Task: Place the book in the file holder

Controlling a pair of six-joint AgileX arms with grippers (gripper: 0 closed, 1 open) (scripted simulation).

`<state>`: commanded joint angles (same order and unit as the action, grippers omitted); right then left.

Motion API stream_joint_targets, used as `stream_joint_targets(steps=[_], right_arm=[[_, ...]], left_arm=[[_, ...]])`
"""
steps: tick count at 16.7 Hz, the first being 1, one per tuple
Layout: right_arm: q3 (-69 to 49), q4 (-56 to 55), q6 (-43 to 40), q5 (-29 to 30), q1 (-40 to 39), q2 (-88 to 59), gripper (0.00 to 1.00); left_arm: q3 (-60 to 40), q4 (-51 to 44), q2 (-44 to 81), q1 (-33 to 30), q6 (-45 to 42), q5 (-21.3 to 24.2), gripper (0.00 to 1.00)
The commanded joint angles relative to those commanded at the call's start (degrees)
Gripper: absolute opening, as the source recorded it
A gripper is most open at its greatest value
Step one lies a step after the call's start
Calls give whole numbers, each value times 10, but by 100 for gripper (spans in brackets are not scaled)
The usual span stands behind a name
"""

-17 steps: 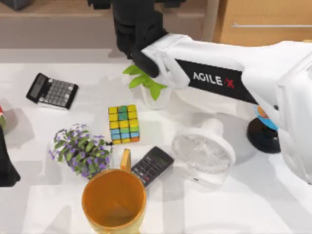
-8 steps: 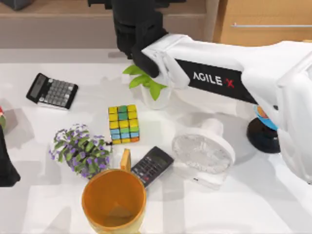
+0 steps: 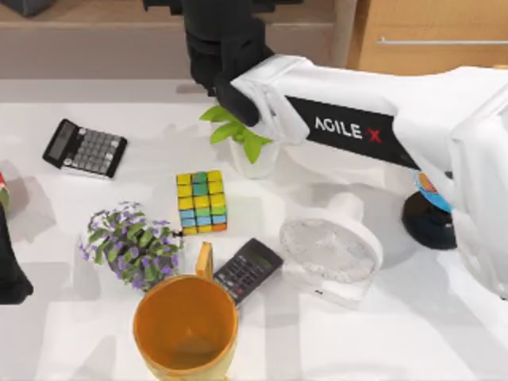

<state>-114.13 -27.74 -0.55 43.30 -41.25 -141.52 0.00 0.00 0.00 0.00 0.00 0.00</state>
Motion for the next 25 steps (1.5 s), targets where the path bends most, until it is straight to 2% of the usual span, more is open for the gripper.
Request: stream_joint_targets(steps=[12,15,19,25], right_arm=[[-17,26,2,-1,-2,7,0],[6,24,12,-17,-4,32,0],[105,27,51,-83,-13,113,0],[333,44,151,-236,-3,310,0]], left_arm=[[0,0,0,0,0,0,100],[0,0,0,0,0,0,100],[0,0,0,0,0,0,100],[0,0,0,0,0,0,100]])
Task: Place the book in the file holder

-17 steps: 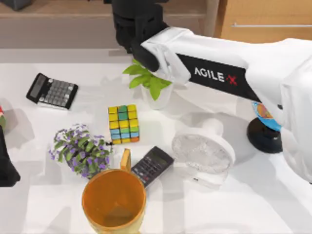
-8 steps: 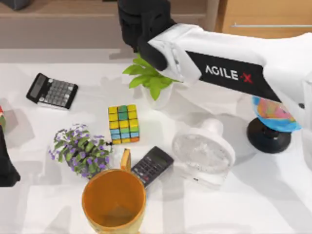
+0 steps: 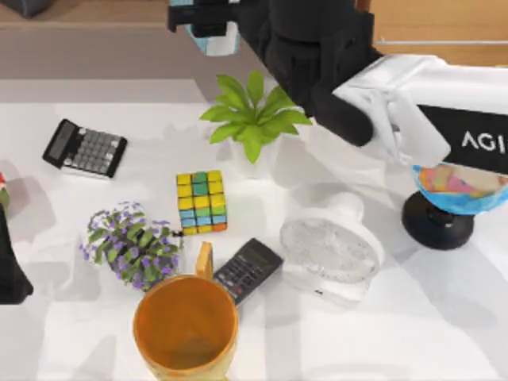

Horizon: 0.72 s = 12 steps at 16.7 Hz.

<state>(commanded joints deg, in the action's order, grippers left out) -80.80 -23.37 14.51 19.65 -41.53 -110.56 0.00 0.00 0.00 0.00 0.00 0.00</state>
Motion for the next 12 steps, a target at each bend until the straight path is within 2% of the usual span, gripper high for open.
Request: stream_joint_targets(steps=[6,12], right_arm=[[225,6,135,-162,86,226,0],[379,-11,293,-279,290,370,0]], left_arm=[[0,0,0,0,0,0,100],[0,0,0,0,0,0,100]])
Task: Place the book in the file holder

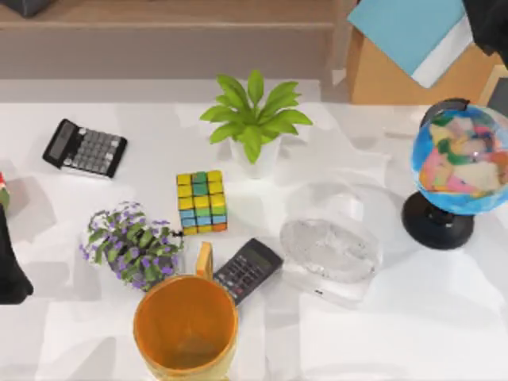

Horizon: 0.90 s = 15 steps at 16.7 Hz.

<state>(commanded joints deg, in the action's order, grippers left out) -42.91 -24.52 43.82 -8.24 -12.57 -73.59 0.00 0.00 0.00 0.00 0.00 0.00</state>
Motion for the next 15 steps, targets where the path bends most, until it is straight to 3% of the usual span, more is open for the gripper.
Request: stream_joint_targets(steps=[9,15], right_arm=[[64,-55,228,-89,369,-43,0],[6,-103,337,-141,452,-205,0]], left_arm=[[0,0,0,0,0,0,100],[0,0,0,0,0,0,100]])
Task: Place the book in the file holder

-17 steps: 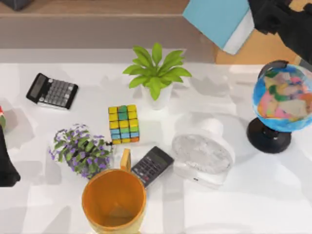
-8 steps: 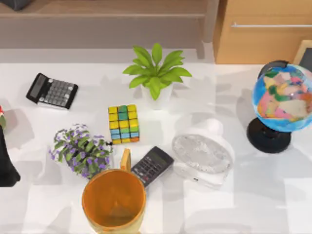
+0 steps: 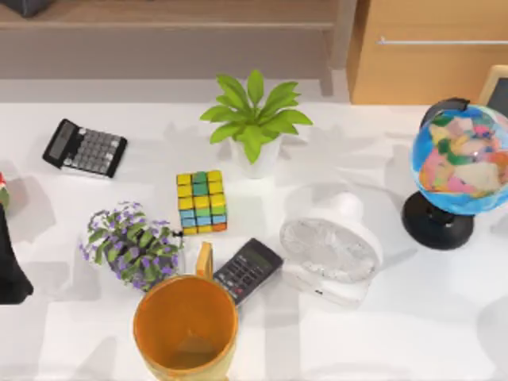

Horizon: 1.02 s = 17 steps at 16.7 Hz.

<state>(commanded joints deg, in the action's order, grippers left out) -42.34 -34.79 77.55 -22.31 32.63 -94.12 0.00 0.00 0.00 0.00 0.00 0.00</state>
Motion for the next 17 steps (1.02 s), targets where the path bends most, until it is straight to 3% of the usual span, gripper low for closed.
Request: stream_joint_targets(steps=[7,17], right_arm=[[-91,-46,53,-41,-27,-133,0],[-117,-47,56,-32,-28,-152,0]], left_arm=[[0,0,0,0,0,0,100],[0,0,0,0,0,0,100]])
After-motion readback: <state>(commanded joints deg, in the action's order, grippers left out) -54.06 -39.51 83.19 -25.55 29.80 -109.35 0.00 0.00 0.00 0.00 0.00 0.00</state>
